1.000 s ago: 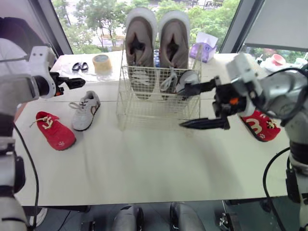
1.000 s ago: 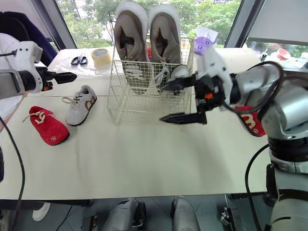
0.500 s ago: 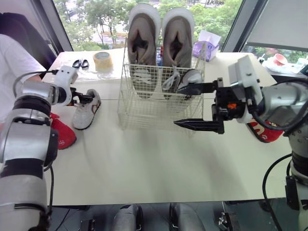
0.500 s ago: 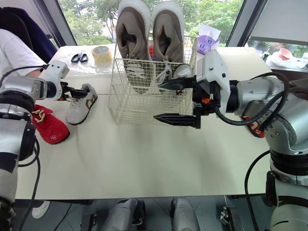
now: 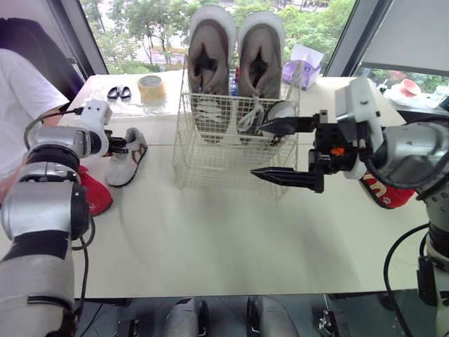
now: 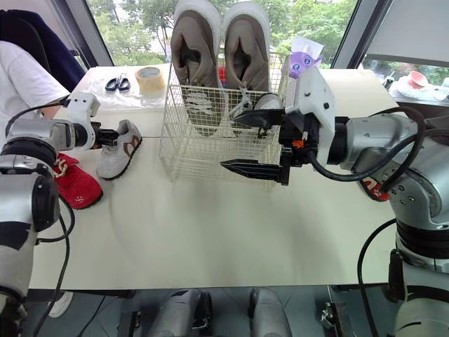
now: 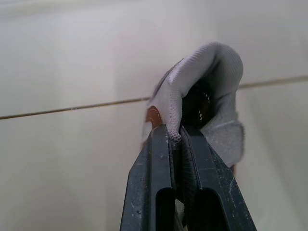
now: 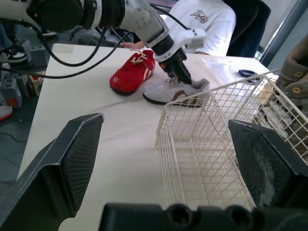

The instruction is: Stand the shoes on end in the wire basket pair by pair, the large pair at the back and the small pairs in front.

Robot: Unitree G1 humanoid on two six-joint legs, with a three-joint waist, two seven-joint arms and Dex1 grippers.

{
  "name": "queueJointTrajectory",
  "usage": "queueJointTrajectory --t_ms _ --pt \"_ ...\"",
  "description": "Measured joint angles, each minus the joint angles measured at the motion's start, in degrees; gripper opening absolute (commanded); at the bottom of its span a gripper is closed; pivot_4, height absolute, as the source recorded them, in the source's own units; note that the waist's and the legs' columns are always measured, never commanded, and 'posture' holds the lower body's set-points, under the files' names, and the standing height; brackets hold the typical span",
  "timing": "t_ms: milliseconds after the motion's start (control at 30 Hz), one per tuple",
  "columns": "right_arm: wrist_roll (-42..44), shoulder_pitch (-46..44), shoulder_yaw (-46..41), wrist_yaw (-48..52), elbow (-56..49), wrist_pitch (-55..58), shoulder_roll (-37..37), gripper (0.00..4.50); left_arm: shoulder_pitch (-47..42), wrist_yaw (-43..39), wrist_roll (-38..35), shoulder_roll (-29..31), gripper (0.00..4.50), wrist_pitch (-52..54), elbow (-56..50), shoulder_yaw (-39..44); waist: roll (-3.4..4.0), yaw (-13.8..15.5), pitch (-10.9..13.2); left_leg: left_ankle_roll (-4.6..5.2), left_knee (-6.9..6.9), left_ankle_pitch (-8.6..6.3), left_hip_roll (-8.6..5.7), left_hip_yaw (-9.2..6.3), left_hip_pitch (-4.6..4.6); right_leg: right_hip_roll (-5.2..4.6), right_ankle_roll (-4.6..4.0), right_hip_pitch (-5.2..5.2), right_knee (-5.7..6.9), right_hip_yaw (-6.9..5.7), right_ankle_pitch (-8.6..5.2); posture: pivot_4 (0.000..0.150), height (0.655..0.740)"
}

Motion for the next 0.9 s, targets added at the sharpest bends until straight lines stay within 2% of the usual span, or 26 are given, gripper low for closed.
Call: queueJointTrajectory --t_ms 167,233,300,333,367,400,433,500,533,633,700,900 --pt "-0.7 -0.7 0.4 0.4 2.5 -0.8 -0.2 4.50 -7.1 3.6 -6.5 2.5 0.03 0.6 -4.4 10.2 -0.11 0.0 0.0 -0.25 0.02 0.15 -0.02 -0.05 -0.15 -0.01 0.13 0.01 -0.06 -0.05 0.07 0.150 0.7400" --pt "-1.2 -1.5 0.5 0.6 4.4 -1.6 0.0 4.50 -8.1 6.4 -10.1 2.6 0.03 2.1 -12.5 14.5 -0.11 0.0 0.0 -0.24 0.02 0.14 -0.04 -0.03 -0.14 -0.04 0.15 0.04 -0.09 -0.02 0.08 0.150 0.7400" --pt "-1.2 -1.7 0.5 0.1 5.6 -1.6 0.9 4.50 -3.3 11.5 -14.1 0.3 0.03 5.7 -28.7 19.5 -0.07 -0.1 0.0 -0.24 0.00 0.14 -0.08 -0.02 -0.06 -0.15 0.23 0.08 -0.02 -0.01 0.03 0.150 0.7400" --pt "-1.1 -1.7 0.5 0.0 5.7 -1.5 1.0 4.50 -1.7 12.2 -14.8 -0.2 0.03 6.1 -32.9 20.0 0.00 -0.2 -0.1 -0.25 -0.03 0.14 -0.08 -0.04 -0.05 -0.15 0.23 0.10 -0.07 -0.01 0.04 0.150 0.7400" --pt "-1.1 -1.7 0.5 -0.2 6.3 -1.3 1.0 4.50 3.0 14.0 -17.3 -2.9 0.03 7.3 -42.4 21.9 0.01 0.0 -0.1 -0.28 0.02 0.16 -0.13 -0.01 0.05 -0.20 0.32 0.14 0.14 0.00 -0.02 0.150 0.7400" --pt "-0.8 -1.8 0.4 -0.4 6.6 -0.6 1.1 4.50 12.4 16.7 -20.2 -7.7 0.03 8.1 -57.9 24.1 0.23 0.0 -0.2 -0.31 -0.05 0.19 -0.11 0.02 0.16 -0.21 0.34 0.29 -0.06 0.06 0.08 0.150 0.7400" --pt "-0.6 -2.0 0.1 -0.4 8.4 0.2 0.8 4.50 22.1 19.5 -23.7 -16.0 0.03 6.5 -76.0 25.0 0.12 0.0 -0.1 -0.27 0.01 0.16 -0.15 -0.01 0.28 -0.23 0.40 0.52 -0.01 0.09 0.04 0.150 0.7400" --pt "0.1 -2.3 0.2 0.1 10.1 2.4 0.3 4.50 29.1 23.7 -26.1 -25.4 0.03 4.9 -89.3 22.4 -0.16 0.5 0.0 -0.27 0.19 0.16 -0.16 -0.18 0.26 -0.23 0.36 0.69 -0.07 -0.04 0.07 0.150 0.7400" --pt "0.7 -2.3 0.4 0.5 10.4 3.6 -0.1 4.50 30.2 25.4 -26.1 -28.1 0.03 4.0 -92.9 20.3 -0.22 0.6 0.0 -0.27 0.24 0.16 -0.16 -0.22 0.24 -0.23 0.30 0.69 -0.10 -0.08 0.11 0.150 0.7400" --pt "1.3 -2.1 1.2 1.6 10.5 6.1 -0.8 4.50 30.3 26.0 -23.8 -30.2 0.03 -2.9 -99.4 14.4 -0.13 0.2 0.0 -0.23 0.21 0.13 -0.19 -0.14 0.56 -0.23 0.22 0.90 -0.17 -0.06 0.15 0.150 0.7400" --pt "1.0 -1.9 1.8 2.1 10.5 6.3 -1.3 4.50 30.3 25.2 -22.3 -31.1 0.03 -6.6 -100.4 11.3 -0.11 0.1 0.0 0.08 0.07 -0.05 -0.17 -0.12 0.95 -0.21 0.21 1.17 -0.19 -0.06 0.14 0.150 0.7400" --pt "0.6 -1.9 1.7 2.0 10.5 7.3 -2.4 4.50 30.9 23.5 -19.0 -32.7 0.03 -13.8 -99.6 4.5 -0.10 0.1 -0.1 0.08 0.06 -0.03 -0.11 -0.19 0.96 -0.12 0.11 1.15 -0.14 -0.04 0.19 0.150 0.7400"
